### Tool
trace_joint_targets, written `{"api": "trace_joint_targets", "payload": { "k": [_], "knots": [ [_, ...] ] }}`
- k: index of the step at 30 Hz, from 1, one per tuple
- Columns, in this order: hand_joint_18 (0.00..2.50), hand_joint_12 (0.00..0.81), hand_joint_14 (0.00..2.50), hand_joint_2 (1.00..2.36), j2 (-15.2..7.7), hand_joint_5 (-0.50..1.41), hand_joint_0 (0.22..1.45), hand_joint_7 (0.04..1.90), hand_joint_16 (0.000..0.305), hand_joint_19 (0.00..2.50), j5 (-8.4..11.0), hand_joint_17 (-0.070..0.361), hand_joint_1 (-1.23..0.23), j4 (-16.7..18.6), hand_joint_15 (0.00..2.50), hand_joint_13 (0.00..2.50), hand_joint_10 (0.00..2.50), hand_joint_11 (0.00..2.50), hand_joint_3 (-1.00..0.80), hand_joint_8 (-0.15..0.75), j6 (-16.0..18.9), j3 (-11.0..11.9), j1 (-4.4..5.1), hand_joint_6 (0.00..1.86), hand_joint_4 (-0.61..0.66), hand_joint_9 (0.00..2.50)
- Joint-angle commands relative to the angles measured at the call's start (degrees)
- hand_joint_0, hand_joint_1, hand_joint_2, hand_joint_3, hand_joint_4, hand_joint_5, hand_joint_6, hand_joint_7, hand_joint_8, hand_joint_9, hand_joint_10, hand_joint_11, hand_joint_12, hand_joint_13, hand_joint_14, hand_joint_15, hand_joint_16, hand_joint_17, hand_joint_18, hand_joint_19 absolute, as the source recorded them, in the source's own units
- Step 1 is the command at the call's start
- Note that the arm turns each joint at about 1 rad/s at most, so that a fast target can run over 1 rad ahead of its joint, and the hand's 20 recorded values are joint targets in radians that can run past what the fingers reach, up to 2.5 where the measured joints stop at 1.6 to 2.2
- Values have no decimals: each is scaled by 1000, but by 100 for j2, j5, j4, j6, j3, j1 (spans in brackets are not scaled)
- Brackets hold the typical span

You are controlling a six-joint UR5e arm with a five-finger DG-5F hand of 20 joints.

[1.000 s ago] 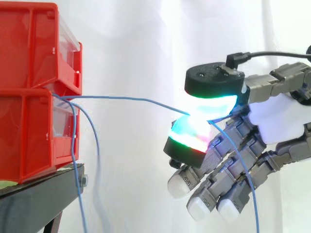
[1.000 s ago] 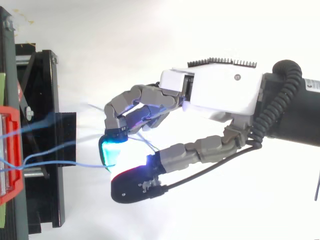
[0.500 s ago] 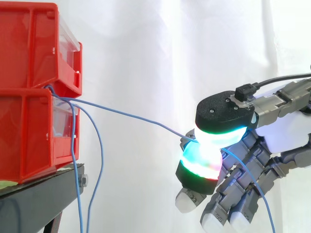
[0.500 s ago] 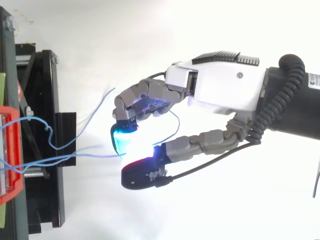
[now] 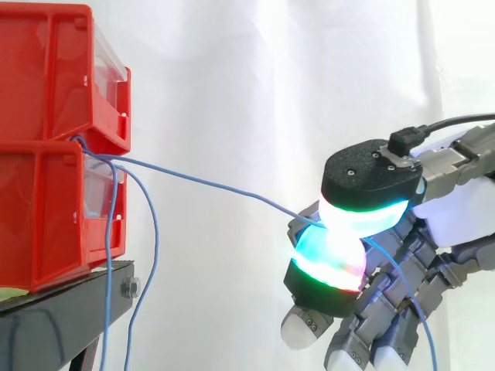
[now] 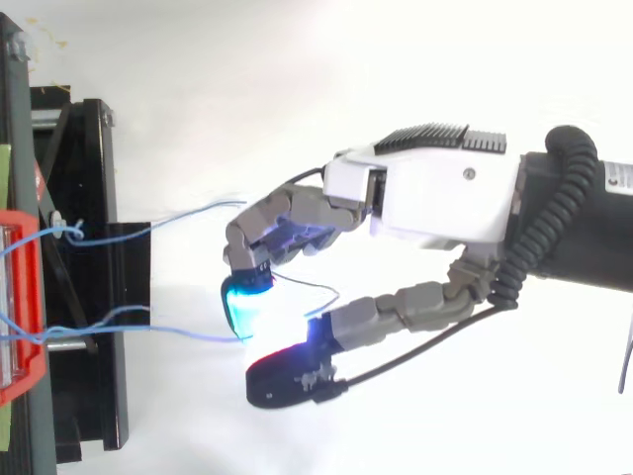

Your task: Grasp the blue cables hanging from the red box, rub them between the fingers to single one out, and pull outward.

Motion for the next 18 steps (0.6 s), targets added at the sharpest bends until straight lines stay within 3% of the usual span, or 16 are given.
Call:
{"api": "trace_joint_targets", "payload": {
  "k": [1,2,4,6,7,8,11,18],
  "knots": [
    [610,442,11,1017,0,-106,586,1232,60,452,-459,136,-796,0,371,565,3,90,12,218,21,-9,-10,852,-121,543],
    [611,441,11,1017,0,-106,586,1229,60,452,-556,136,-796,9,371,565,4,87,12,218,21,-27,-19,852,-115,544],
    [611,442,11,1017,9,-106,586,1228,60,450,-1118,136,-796,123,376,566,3,90,12,218,100,-237,-19,853,-122,545],
    [612,442,11,1017,0,-106,586,1225,60,450,-1400,136,-796,352,371,566,2,91,12,218,188,-343,-28,853,-118,547],
    [612,441,11,1017,0,-106,586,1225,60,457,-1681,136,-796,773,381,567,3,96,12,220,320,-484,-37,854,-118,548],
    [613,441,11,1017,0,-107,586,1233,60,460,-1795,136,-796,1081,378,568,2,91,12,220,417,-598,-46,853,-116,549],
    [618,444,13,1017,0,-106,586,1223,61,455,-1839,136,-797,1556,377,575,3,97,12,220,610,-738,-72,854,-118,553],
    [633,445,11,1018,0,-107,586,1232,61,473,-1866,137,-796,1661,381,582,3,101,12,221,812,-782,-107,854,-116,565]
  ]
}}
